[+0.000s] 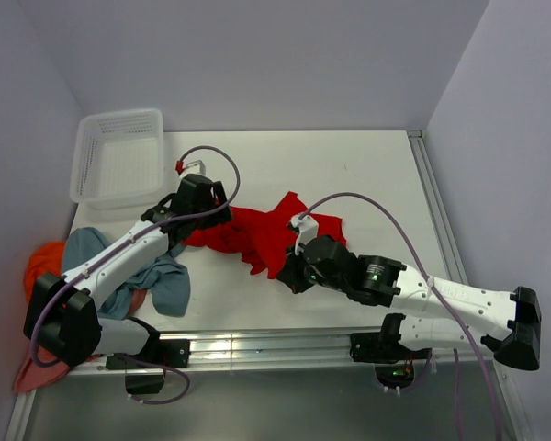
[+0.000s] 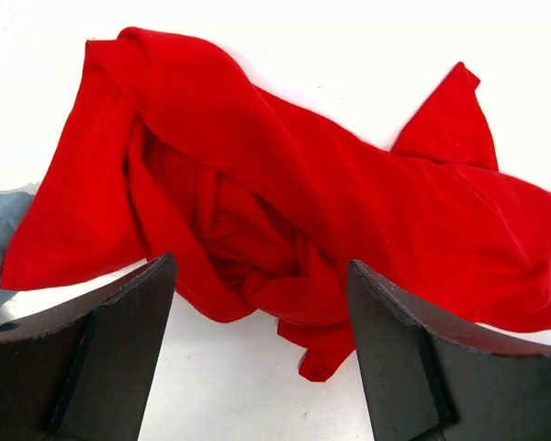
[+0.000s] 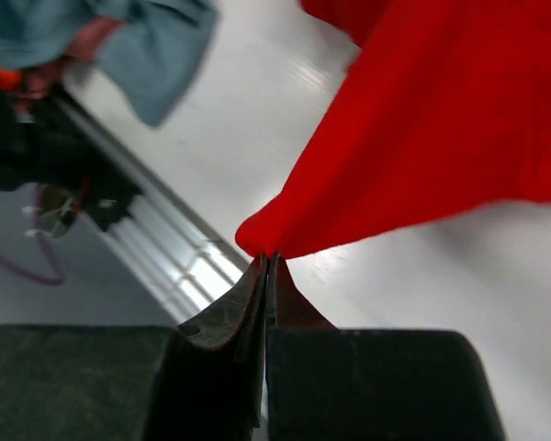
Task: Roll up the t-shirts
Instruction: Flatten the tshirt
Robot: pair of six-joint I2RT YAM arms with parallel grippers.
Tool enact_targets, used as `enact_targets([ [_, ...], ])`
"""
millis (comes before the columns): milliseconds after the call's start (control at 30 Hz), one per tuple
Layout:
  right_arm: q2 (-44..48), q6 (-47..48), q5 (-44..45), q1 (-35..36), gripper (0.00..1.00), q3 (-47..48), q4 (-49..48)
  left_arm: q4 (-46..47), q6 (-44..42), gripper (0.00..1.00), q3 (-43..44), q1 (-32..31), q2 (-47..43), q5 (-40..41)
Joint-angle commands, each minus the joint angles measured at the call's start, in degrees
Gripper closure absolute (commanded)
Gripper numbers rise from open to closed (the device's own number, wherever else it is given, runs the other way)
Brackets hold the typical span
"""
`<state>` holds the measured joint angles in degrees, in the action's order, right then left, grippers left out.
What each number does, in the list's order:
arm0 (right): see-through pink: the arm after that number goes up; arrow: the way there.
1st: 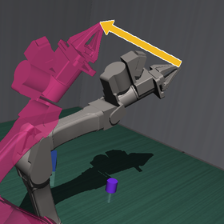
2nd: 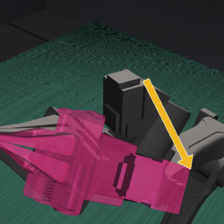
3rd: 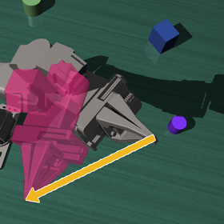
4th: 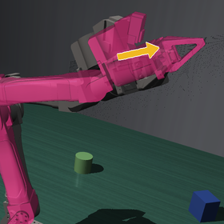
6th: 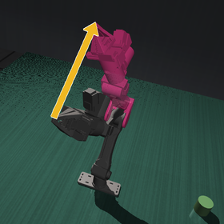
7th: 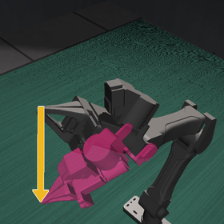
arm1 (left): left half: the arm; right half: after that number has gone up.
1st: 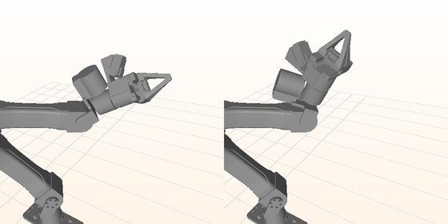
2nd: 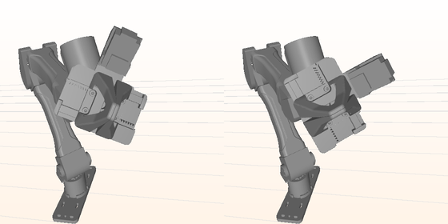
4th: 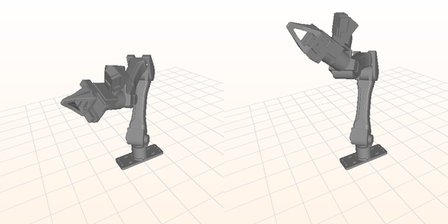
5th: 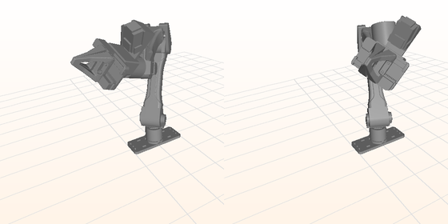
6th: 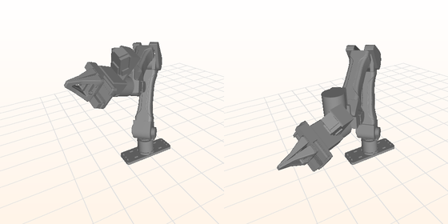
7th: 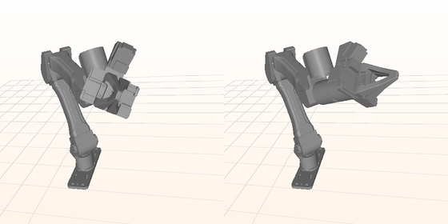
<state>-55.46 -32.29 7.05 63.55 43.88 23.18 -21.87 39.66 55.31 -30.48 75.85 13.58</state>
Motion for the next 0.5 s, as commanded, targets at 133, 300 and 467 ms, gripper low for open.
enact_targets([
  [133, 0.2, -0.7, 1.0, 6.5, 1.0, 5.8, 0.3, 0.2, -0.6, 0.2, 2.2, -0.8, -0.7, 1.3],
  [300, -2.9, -2.7, -3.9, 7.3, 1.0, -3.6, -3.2, 0.0, -1.3, 0.2, 2.0, -1.3, -1.2, 1.4],
  [467, -11.2, -6.3, -0.7, 13.3, 1.0, -6.9, -6.4, -0.1, -1.1, 0.21, 2.1, -1.4, -0.9, 1.5],
])
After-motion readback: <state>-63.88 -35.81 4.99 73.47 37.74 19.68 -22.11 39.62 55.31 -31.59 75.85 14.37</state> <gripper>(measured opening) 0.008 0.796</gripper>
